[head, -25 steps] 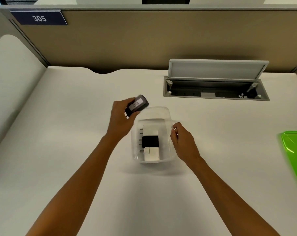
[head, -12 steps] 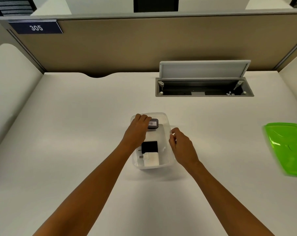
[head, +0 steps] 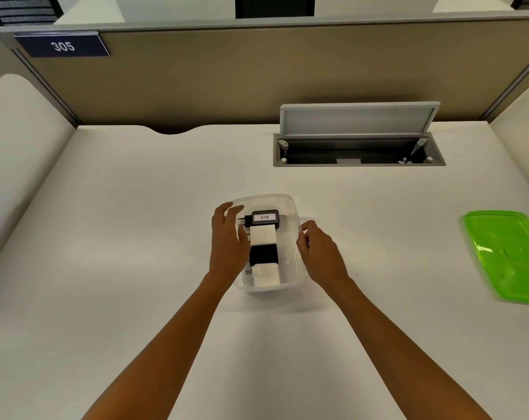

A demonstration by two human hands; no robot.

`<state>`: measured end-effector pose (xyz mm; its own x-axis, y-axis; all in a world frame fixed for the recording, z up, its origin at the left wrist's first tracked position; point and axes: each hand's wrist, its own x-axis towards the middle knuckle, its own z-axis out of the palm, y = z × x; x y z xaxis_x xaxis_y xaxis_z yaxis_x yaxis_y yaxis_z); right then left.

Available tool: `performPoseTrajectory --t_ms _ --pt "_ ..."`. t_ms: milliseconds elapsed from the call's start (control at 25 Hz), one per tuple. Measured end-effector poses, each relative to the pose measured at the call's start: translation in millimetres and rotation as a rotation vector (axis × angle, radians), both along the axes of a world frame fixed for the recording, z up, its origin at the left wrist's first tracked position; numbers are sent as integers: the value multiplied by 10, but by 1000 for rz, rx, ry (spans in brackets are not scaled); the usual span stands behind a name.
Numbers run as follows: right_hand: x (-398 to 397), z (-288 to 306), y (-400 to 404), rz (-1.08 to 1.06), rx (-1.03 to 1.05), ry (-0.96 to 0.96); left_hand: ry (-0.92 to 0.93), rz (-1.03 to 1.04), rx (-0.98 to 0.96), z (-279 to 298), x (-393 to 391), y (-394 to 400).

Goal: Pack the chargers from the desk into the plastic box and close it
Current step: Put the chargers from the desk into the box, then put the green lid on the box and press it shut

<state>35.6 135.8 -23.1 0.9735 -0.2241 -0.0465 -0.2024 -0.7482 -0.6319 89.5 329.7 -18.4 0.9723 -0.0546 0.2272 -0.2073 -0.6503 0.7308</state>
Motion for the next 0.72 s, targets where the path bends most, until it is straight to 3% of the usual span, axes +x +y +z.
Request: performPoseTrajectory --t_ms 200,360,480,720 --pt "-79 -2 -96 -19 -6 -19 302 132 -335 -68 -248 -99" --pt "-196 8 -326 -56 103 -20 342 146 -429 -97 -294 -256" --pt "-340 -68 -728 -218 153 -69 383 170 -542 -138 -309 -292" --pt "-718 -311 -1921 -552 -199 56 394 170 -615 -191 -286 -275"
